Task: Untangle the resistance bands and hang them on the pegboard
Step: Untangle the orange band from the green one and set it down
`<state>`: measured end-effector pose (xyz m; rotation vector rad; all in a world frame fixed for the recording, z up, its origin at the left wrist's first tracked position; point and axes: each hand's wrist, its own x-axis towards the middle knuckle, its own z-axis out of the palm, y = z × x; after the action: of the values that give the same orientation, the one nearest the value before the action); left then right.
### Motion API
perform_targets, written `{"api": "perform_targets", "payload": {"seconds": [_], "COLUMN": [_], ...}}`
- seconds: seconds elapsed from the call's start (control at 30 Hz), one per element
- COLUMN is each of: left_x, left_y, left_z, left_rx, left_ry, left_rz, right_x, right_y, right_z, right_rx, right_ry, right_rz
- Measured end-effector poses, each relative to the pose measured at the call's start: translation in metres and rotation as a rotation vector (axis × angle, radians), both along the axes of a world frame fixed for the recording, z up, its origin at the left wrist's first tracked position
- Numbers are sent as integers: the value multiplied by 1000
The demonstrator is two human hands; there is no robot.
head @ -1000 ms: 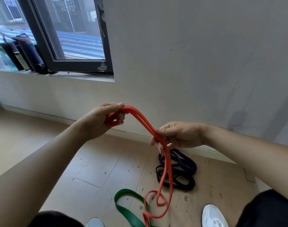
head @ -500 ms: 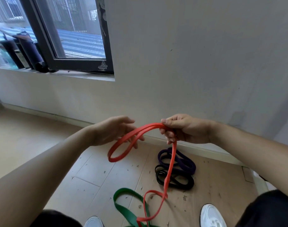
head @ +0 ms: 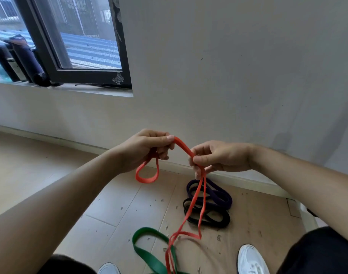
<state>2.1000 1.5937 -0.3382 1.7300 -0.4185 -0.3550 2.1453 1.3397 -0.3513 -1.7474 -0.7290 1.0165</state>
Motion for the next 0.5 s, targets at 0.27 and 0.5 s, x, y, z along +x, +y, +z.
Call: {"api": "perform_targets", "payload": {"seconds": [0.27,0.5], "left_x": [6,7], "left_y": [41,55], "left_z": [0,-12], "left_rx": [-93,99], "left_ry": [-7,50], "left_rz": [95,40], "right_x": [-4,-14], "right_y": [-6,-5], "right_z": [8,23], "right_rx": [87,170], "right_ry": [-197,-223], "right_rz": [-189,-279]}}
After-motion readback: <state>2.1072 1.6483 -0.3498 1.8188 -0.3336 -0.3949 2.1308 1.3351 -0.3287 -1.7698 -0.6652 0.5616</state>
